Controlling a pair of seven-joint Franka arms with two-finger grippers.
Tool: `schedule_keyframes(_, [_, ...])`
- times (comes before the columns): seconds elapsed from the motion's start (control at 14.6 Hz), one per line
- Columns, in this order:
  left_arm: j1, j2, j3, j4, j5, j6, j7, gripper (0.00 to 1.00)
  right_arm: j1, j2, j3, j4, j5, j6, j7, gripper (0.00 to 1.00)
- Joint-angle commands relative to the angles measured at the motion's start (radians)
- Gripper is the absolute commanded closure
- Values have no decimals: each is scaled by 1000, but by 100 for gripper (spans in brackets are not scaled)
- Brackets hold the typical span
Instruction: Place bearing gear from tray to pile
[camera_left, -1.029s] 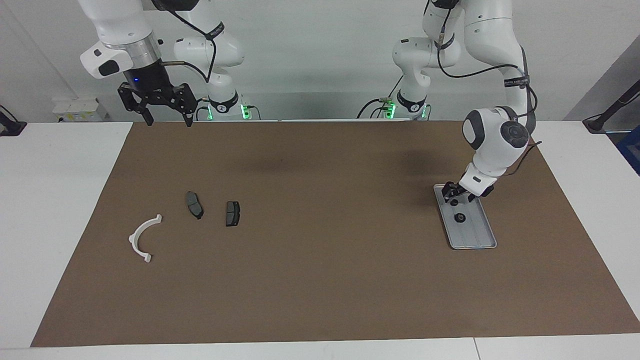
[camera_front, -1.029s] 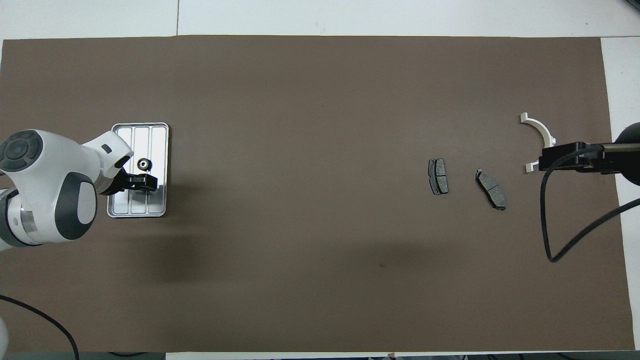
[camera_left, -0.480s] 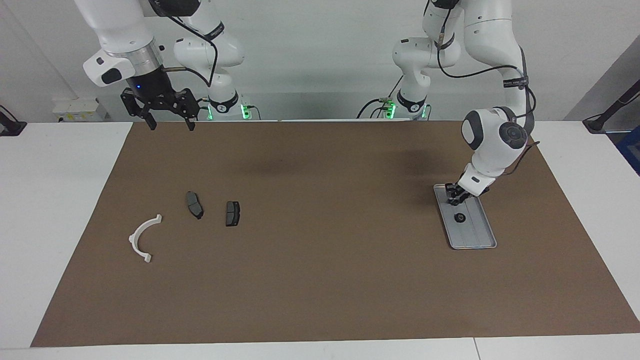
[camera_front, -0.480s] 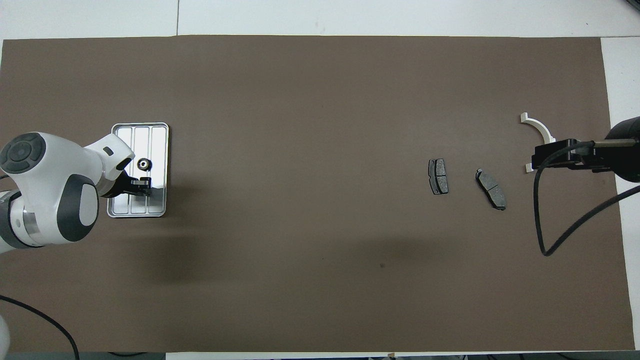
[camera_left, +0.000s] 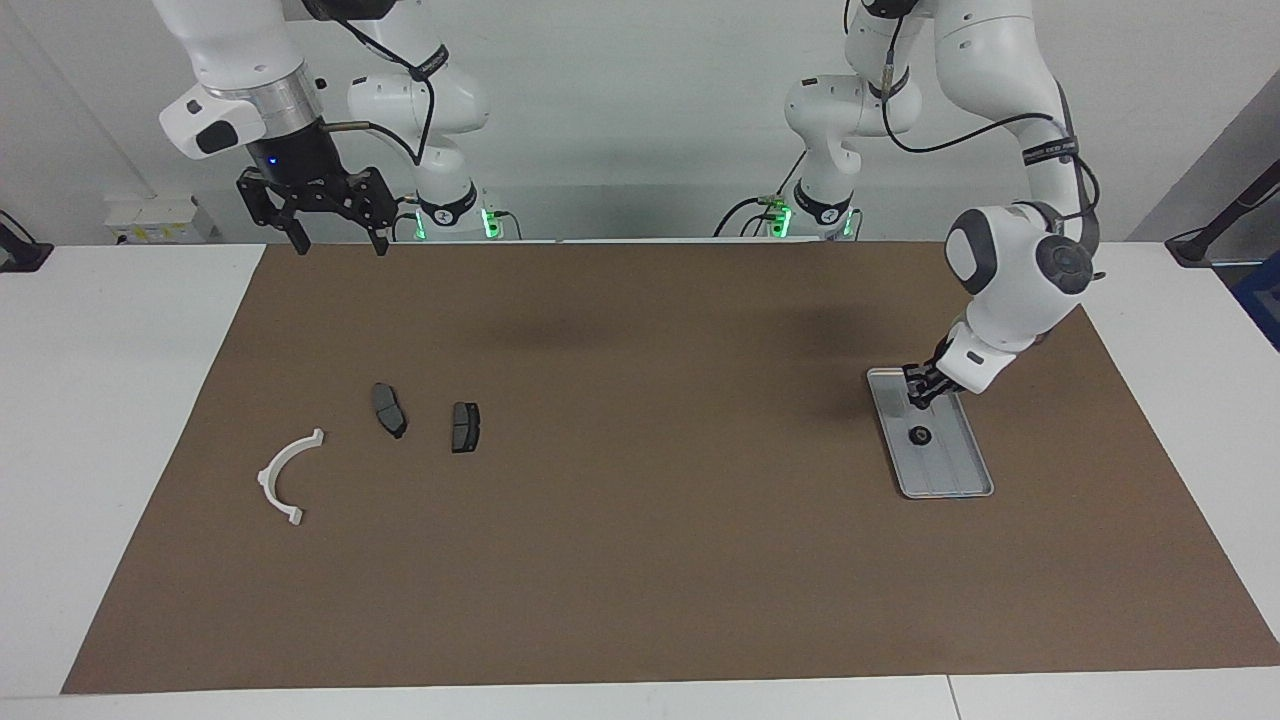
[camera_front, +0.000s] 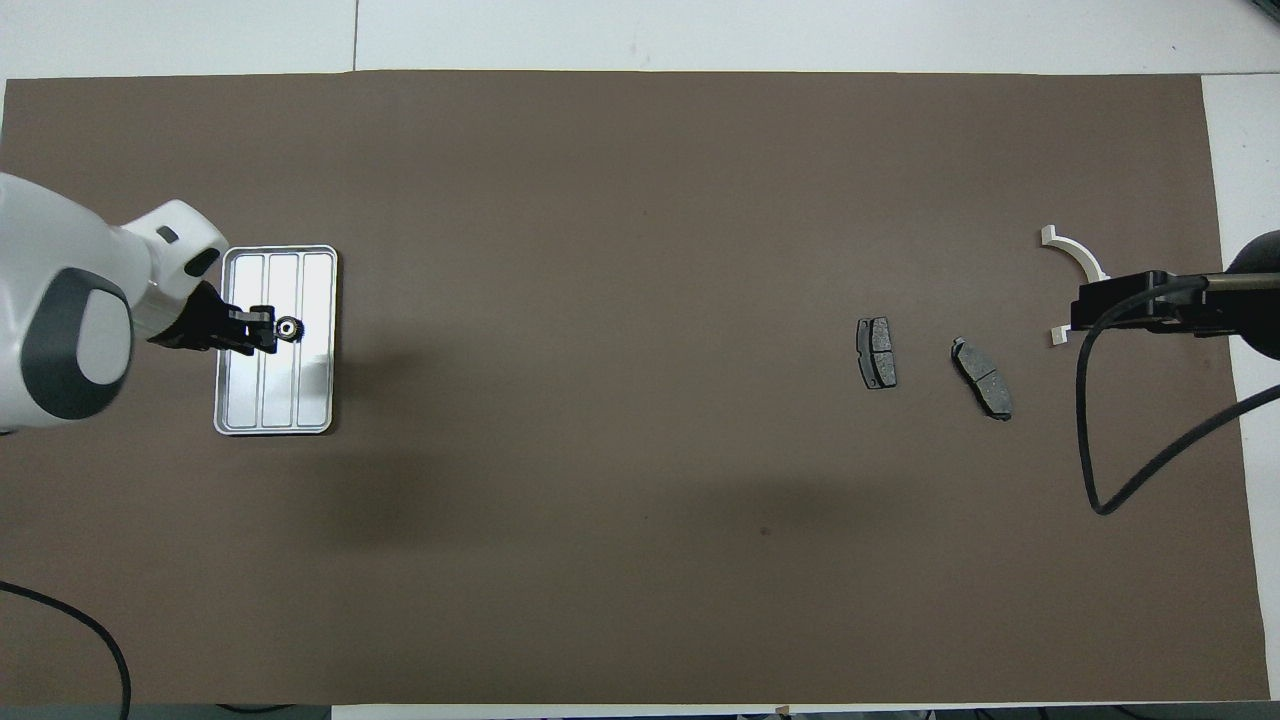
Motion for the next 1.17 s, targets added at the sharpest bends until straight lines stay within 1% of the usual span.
schedule_keyframes(0.0, [-95,76,5,296,-14,-222,-208,100,-2,-6,-4,2,22,-13,-23,0])
schedule_keyframes(0.14, [-236,68,3,286,-11,-178,-480,100,-9,-6,-6,2,23,-12,-23,0])
schedule_keyframes(0.27, [-400,44,6,182,-8,-8,-724,100,-10,-8,-6,2,23,-12,-23,0])
schedule_keyframes(0.34, [-465,45,6,159,-3,49,-821,100,-10,-11,-6,2,23,-12,-21,0])
schedule_keyframes(0.41, [-520,56,6,151,0,81,-896,100,-10,-12,-6,-1,22,-13,-21,0])
schedule_keyframes(0.55, [-603,127,8,151,20,143,-1007,100,-9,-21,-6,-18,22,-12,-23,0])
schedule_keyframes(0.69, [-626,198,6,136,75,234,-1097,100,-3,-32,-6,-45,22,0,-21,0])
schedule_keyframes(0.75, [-646,209,8,101,77,279,-1107,100,-2,-34,-4,-58,23,2,-23,0])
schedule_keyframes(0.82, [-651,212,8,74,77,316,-1113,100,-1,-34,-4,-70,23,11,-23,0])
schedule_keyframes(0.96, [-656,211,8,27,77,362,-1118,100,26,-32,-4,-114,23,89,-11,0])
schedule_keyframes(1.1, [-660,211,8,14,77,376,-1118,100,51,-26,-4,-176,23,170,-3,0])
